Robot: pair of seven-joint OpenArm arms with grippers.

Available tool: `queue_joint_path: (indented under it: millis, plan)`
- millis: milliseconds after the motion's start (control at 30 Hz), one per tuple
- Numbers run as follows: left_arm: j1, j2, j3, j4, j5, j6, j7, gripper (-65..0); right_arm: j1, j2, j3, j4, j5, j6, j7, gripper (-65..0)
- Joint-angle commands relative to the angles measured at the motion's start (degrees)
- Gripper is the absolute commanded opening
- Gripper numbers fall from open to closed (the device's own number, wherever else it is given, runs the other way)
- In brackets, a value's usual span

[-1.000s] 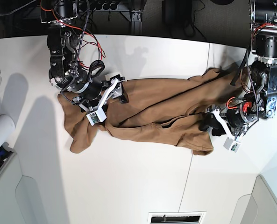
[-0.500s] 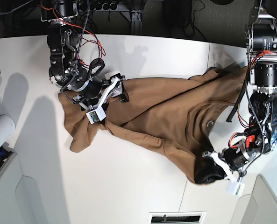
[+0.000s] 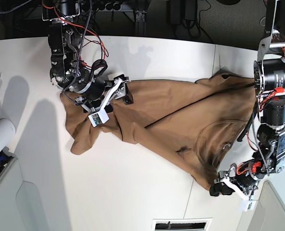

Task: Layout the t-shirt on the table in an organized manner, then fold the t-shirt properly
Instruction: 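Release with the left gripper, grasp the shirt hem and drag it, then grasp two shirt corners with both grippers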

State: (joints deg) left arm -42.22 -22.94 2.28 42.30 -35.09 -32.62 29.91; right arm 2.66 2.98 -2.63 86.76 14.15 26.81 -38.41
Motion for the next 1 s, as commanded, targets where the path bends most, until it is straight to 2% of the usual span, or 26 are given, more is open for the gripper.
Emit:
queue_joint_path:
  millis: [0, 133, 233, 367, 467, 600, 767, 967]
  plan:
    - [-2.36, -2.08, -0.39, 2.14, -3.02, -1.38, 0.20, -28.5, 0.33, -0.02, 0.02, 0.83, 0.24, 0.02, -1.27, -22.0]
    - [-0.98, -7.72, -0.39, 5.92, -14.01, -7.37, 9.64, -28.5, 0.31, 0.00, 0.46, 3.06, 0.22, 0.02, -2.21, -22.0]
    - [2.71, -12.22, -0.39, 9.46, -20.24, -7.38, 13.18, -28.5, 0.33, 0.00, 1.73, 6.95, 0.22, 0.00, -2.86, -22.0]
    - [9.86, -16.98, -0.57, 12.96, -22.58, -7.38, 13.49, -28.5, 0.33, 0.00, 5.03, 10.29, 0.26, -0.04, -3.43, -22.0]
    - [16.13, -19.28, -2.08, 15.13, -25.38, -7.38, 14.25, -28.5, 0.33, 0.04, 8.87, 10.64, 1.11, -0.02, -3.87, -22.0]
    - [24.85, -20.09, -8.61, 19.17, -29.05, -7.38, 17.90, -28.5, 0.28, 0.24, 15.34, 10.64, 4.74, 0.04, -6.19, -22.0]
    - [36.61, -19.85, -18.45, 27.41, -29.62, -7.38, 19.32, -28.5, -2.43, 2.23, 21.68, 12.17, 9.92, 0.90, -7.02, -22.0]
    - [47.74, -19.43, -23.52, 32.28, -29.59, -7.38, 19.43, -28.5, -8.24, 5.05, 24.90, 14.43, 12.83, 1.49, -7.04, -22.0]
